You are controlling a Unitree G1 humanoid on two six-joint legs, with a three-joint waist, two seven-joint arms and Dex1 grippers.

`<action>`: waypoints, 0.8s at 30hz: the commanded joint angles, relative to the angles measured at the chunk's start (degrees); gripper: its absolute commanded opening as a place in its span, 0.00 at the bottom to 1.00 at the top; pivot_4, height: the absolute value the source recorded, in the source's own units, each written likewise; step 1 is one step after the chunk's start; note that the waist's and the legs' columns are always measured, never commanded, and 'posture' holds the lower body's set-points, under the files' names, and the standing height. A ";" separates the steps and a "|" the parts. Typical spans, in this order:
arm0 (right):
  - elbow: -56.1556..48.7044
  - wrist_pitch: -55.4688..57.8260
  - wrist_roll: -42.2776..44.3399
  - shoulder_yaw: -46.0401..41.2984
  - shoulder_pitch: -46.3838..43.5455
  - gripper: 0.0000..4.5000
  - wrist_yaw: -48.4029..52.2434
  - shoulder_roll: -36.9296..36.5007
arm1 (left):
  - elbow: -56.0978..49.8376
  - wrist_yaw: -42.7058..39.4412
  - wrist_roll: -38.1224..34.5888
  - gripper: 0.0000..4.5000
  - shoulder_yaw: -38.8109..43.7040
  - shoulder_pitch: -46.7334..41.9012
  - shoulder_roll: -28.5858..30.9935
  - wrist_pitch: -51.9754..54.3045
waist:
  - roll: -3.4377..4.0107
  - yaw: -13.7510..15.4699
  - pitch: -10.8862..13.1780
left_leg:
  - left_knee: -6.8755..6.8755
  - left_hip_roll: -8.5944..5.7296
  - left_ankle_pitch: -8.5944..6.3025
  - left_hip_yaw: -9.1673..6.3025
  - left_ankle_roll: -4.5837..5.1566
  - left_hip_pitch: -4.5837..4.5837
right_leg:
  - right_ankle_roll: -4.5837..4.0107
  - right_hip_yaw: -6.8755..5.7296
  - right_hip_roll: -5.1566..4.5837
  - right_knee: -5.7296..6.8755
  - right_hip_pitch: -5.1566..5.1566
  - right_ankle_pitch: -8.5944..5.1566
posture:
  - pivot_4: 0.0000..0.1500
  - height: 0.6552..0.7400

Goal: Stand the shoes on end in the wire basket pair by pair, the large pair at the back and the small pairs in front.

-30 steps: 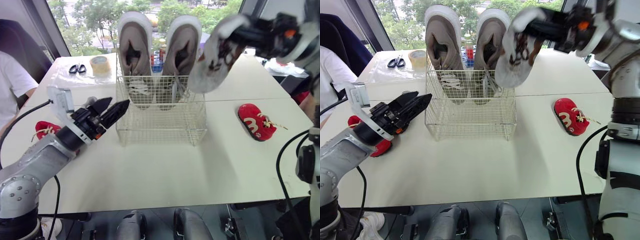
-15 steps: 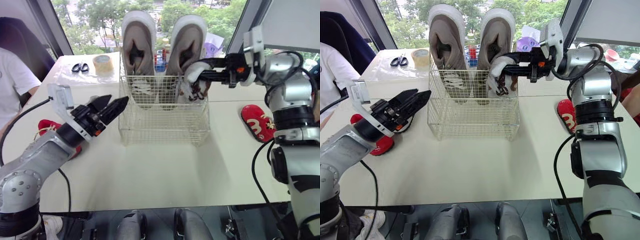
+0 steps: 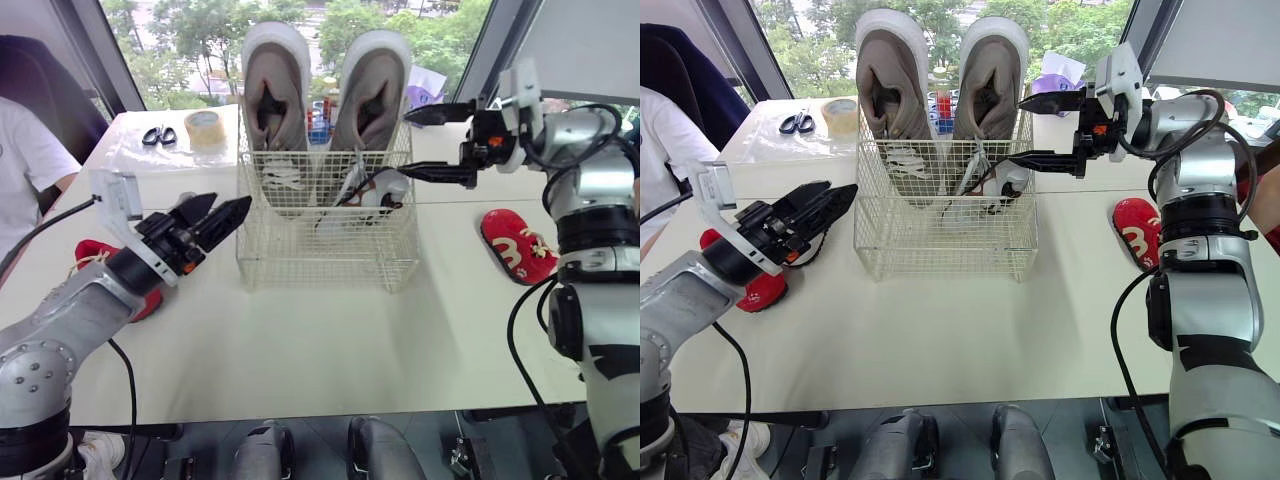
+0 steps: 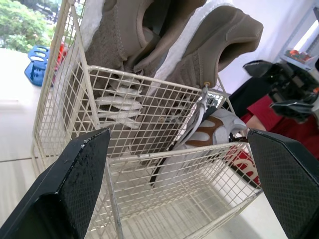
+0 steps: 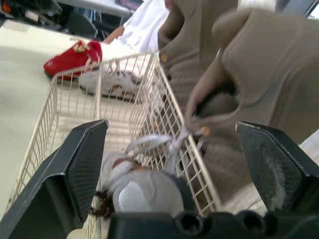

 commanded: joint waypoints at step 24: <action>-58.87 36.58 18.70 3.53 20.56 0.98 -4.76 -13.50 | 51.14 -16.96 39.59 1.00 -16.89 -35.97 16.59 8.57 | -0.15 0.95 -0.06 | 0.01 -0.02 -0.18 0.05 0.29 -0.09 | 0.01 -0.07 0.01 0.08 -0.14 0.01 | 1.00 1.00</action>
